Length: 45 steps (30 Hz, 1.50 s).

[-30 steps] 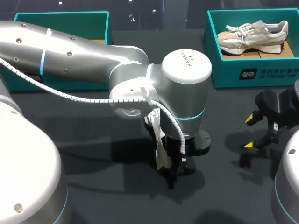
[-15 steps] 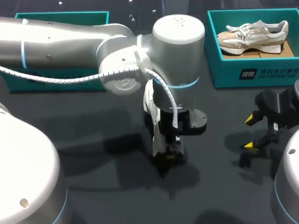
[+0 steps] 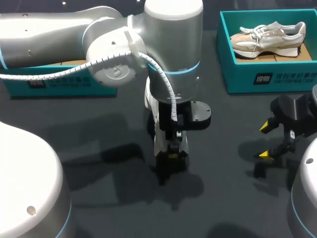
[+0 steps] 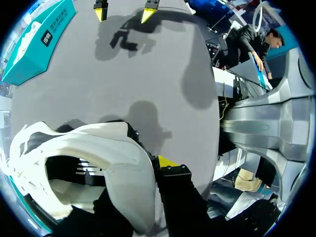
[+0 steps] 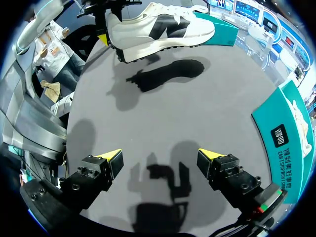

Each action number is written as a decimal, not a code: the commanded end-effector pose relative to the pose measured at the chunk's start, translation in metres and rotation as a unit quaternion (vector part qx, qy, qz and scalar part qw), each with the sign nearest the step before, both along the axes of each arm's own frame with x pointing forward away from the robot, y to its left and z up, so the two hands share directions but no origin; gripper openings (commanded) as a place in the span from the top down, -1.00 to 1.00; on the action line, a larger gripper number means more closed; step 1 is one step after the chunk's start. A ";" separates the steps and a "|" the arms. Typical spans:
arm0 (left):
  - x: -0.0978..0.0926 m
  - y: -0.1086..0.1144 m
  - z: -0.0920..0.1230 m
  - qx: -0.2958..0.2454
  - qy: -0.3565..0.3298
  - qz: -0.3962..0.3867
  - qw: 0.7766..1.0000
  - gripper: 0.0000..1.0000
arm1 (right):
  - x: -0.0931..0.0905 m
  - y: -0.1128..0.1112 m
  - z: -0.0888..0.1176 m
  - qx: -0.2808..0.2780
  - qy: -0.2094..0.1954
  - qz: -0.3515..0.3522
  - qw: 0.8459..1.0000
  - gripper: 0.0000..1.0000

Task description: Take the shoe out of the shoebox, open the shoe tongue, remove and reinsert the insole, then place the shoe into the shoebox

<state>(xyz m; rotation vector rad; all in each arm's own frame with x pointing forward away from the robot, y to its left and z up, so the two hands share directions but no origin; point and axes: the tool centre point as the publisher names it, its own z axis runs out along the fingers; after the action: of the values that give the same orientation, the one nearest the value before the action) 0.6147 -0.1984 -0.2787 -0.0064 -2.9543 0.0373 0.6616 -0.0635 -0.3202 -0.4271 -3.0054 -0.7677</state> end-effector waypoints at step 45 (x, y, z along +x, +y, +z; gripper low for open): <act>0.258 0.344 0.178 -0.005 0.029 -0.079 0.996 1.00 | -0.002 0.000 0.001 -0.001 -0.001 -0.001 1.000 -1.00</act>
<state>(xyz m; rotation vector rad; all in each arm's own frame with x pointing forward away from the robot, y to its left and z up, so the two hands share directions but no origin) 0.8465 0.0965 -0.1068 -0.2328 -2.9214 0.0021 0.6616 -0.0635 -0.3202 -0.4272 -3.0054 -0.7677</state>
